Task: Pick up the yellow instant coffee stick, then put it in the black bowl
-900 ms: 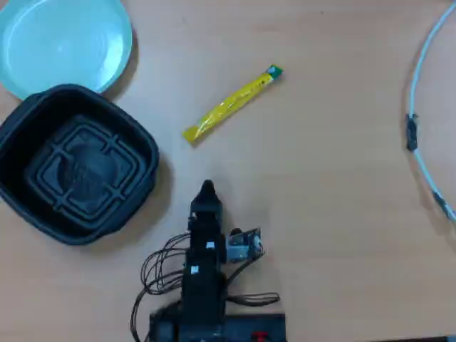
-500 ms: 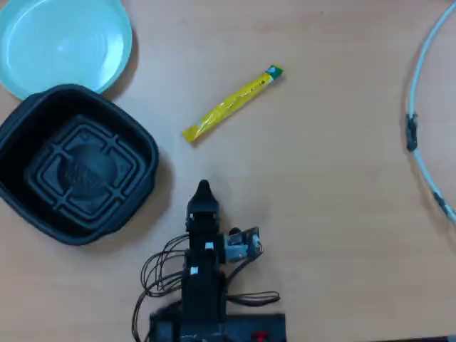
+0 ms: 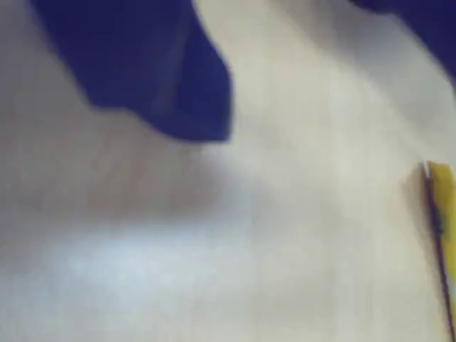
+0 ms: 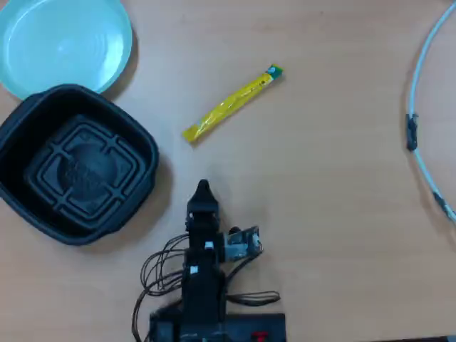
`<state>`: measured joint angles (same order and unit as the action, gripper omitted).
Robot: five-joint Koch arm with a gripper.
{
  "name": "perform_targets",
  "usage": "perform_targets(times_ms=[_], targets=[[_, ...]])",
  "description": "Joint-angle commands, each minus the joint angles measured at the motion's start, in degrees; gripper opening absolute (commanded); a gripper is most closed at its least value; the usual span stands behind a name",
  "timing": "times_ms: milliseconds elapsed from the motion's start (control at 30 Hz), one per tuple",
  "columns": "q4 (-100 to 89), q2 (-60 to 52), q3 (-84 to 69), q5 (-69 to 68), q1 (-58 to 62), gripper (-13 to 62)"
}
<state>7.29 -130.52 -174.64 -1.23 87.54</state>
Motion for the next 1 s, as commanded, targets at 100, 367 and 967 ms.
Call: perform_targets(times_ms=[100, 367, 967], targets=[[19.1, -5.5, 7.2, 5.2, -0.4, 34.7], [32.3, -5.4, 21.2, 11.9, 2.5, 34.6], [42.7, 3.1, 57.0, 29.0, 5.4, 34.5]])
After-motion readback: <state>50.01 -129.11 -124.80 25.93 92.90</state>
